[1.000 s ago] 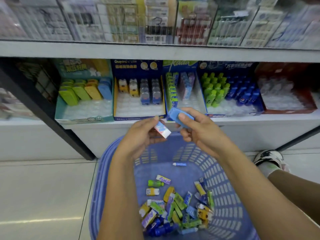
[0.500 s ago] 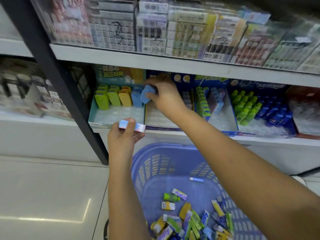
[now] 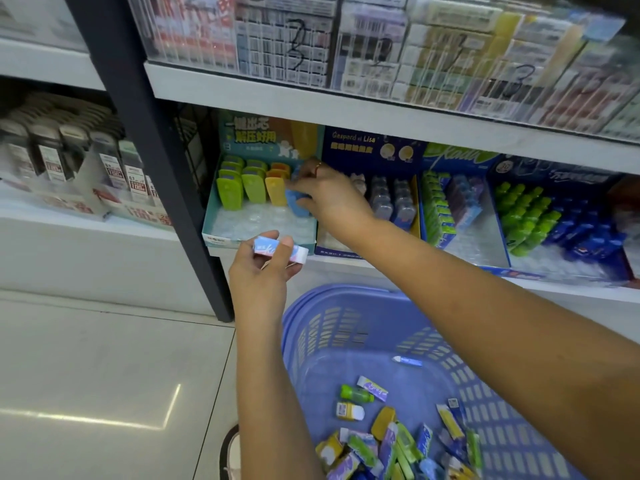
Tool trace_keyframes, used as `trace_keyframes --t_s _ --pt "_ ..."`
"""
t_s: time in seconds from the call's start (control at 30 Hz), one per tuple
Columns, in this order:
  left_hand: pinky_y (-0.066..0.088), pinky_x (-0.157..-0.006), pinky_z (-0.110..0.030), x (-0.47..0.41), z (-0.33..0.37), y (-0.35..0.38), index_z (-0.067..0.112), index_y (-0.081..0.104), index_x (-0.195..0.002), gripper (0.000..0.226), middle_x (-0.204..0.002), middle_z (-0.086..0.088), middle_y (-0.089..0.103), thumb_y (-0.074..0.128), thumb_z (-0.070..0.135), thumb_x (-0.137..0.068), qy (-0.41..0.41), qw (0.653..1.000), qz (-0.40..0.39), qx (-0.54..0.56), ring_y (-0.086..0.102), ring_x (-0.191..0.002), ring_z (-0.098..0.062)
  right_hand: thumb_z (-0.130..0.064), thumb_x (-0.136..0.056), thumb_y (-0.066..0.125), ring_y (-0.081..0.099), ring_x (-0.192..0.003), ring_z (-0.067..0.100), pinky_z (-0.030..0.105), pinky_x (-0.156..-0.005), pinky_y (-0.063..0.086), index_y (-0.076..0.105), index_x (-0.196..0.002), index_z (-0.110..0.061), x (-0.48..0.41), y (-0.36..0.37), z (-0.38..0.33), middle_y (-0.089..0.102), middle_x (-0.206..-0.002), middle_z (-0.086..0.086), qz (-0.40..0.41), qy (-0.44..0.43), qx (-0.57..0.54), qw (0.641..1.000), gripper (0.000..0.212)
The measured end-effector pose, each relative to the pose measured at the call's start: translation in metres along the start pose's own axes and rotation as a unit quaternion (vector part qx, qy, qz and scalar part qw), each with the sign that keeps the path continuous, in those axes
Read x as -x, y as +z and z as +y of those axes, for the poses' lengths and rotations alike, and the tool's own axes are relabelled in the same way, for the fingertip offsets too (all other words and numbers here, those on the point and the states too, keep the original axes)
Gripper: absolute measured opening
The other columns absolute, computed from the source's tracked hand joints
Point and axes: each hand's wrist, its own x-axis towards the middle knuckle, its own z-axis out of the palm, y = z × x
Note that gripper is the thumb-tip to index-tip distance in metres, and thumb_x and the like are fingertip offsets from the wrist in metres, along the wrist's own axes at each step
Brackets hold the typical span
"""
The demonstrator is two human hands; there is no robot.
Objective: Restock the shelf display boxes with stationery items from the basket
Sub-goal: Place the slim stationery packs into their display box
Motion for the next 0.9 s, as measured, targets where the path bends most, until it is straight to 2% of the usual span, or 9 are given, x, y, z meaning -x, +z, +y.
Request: trace_keyframes --t_s 0.17,0.3,0.43,0.47,0.53,0.6,0.67,0.8,0.9 --pt "0.055 -0.068 -0.018 0.002 0.009 -0.002 0.008 0.065 -0.106 0.017 -0.088 0.002 0.067 0.061 0.014 -0.091 -0.013 0.999 -0.01 0.045 0.069 -0.078 -0.009 -0.006 -0.092 0.048 0.046 -0.108 0.029 0.031 -0.089 0.035 0.063 -0.12 -0.013 0.008 0.005 0.002 0.054 -0.115 0.018 0.059 -0.002 0.001 0.998 0.033" --pt "0.058 -0.075 -0.022 0.006 0.019 0.001 0.014 0.067 -0.103 0.015 -0.099 -0.007 0.068 0.054 0.016 -0.095 -0.032 0.995 -0.034 0.089 0.068 -0.094 -0.022 -0.019 -0.095 0.049 0.042 -0.106 0.022 0.034 -0.088 0.04 0.059 -0.125 -0.015 0.012 0.003 0.004 0.049 -0.118 0.012 0.045 0.052 -0.024 0.997 0.032" --pt "0.057 -0.076 -0.02 0.014 0.021 0.012 0.014 0.067 -0.107 0.018 -0.095 -0.006 0.068 0.054 0.015 -0.095 -0.01 0.997 -0.058 0.048 0.068 -0.087 -0.016 -0.012 -0.094 0.048 0.04 -0.119 0.031 0.031 -0.095 0.038 0.055 -0.131 -0.022 0.021 -0.015 -0.002 0.042 -0.129 0.013 0.024 0.052 -0.035 0.998 0.039" --pt "0.057 -0.075 -0.018 0.016 0.021 0.015 0.014 0.067 -0.107 0.017 -0.091 -0.003 0.069 0.056 0.014 -0.094 0.001 0.998 -0.06 0.027 0.067 -0.083 -0.013 -0.008 -0.093 0.046 0.045 -0.114 0.029 0.029 -0.093 0.039 0.054 -0.132 -0.021 0.03 -0.022 -0.004 0.044 -0.127 0.014 0.038 0.05 -0.061 0.996 0.042" --pt "0.056 -0.072 -0.018 0.02 0.021 0.023 0.012 0.068 -0.103 0.015 -0.077 0.003 0.07 0.062 0.012 -0.089 0.023 0.997 -0.066 -0.012 0.067 -0.074 -0.008 -0.007 -0.092 0.048 0.055 -0.091 0.014 0.019 -0.077 0.039 0.057 -0.129 -0.019 0.057 -0.039 -0.005 0.059 -0.111 0.009 0.065 0.033 -0.13 0.989 0.041" --pt "0.055 -0.072 -0.022 0.025 0.021 0.033 0.012 0.066 -0.093 0.009 -0.066 0.003 0.07 0.069 0.011 -0.084 0.034 0.995 -0.089 -0.036 0.067 -0.067 -0.009 -0.015 -0.089 0.057 0.05 -0.066 0.0 0.01 -0.062 0.036 0.064 -0.12 -0.022 0.089 -0.057 -0.002 0.063 -0.092 -0.014 0.047 0.024 -0.199 0.979 0.032" --pt "0.056 -0.069 -0.023 0.032 0.021 0.047 0.01 0.064 -0.088 0.011 -0.065 -0.001 0.071 0.072 0.011 -0.081 0.036 0.989 -0.136 -0.054 0.068 -0.063 -0.011 -0.02 -0.084 0.067 0.048 -0.061 -0.003 0.006 -0.06 0.035 0.065 -0.118 -0.022 0.119 -0.071 0.005 0.056 -0.077 -0.026 0.03 0.032 -0.205 0.978 0.034" --pt "0.057 -0.063 -0.023 0.051 0.016 0.079 0.005 0.062 -0.084 0.013 -0.067 -0.008 0.07 0.073 0.01 -0.079 0.039 0.967 -0.237 -0.09 0.068 -0.059 -0.014 -0.014 -0.076 0.075 0.05 -0.061 -0.004 0.004 -0.062 0.036 0.063 -0.119 -0.022 0.158 -0.087 0.029 0.051 -0.078 -0.021 0.039 0.062 -0.166 0.983 0.045" --pt "0.058 -0.068 -0.027 0.066 0.004 0.105 0.012 0.065 -0.079 0.006 -0.07 -0.006 0.07 0.068 0.013 -0.085 0.037 0.955 -0.282 -0.083 0.068 -0.065 -0.018 -0.012 -0.078 0.074 0.054 -0.061 0.0 0.008 -0.062 0.041 0.068 -0.106 -0.025 0.179 -0.096 0.059 0.065 -0.085 -0.007 0.067 0.099 -0.211 0.97 0.031"
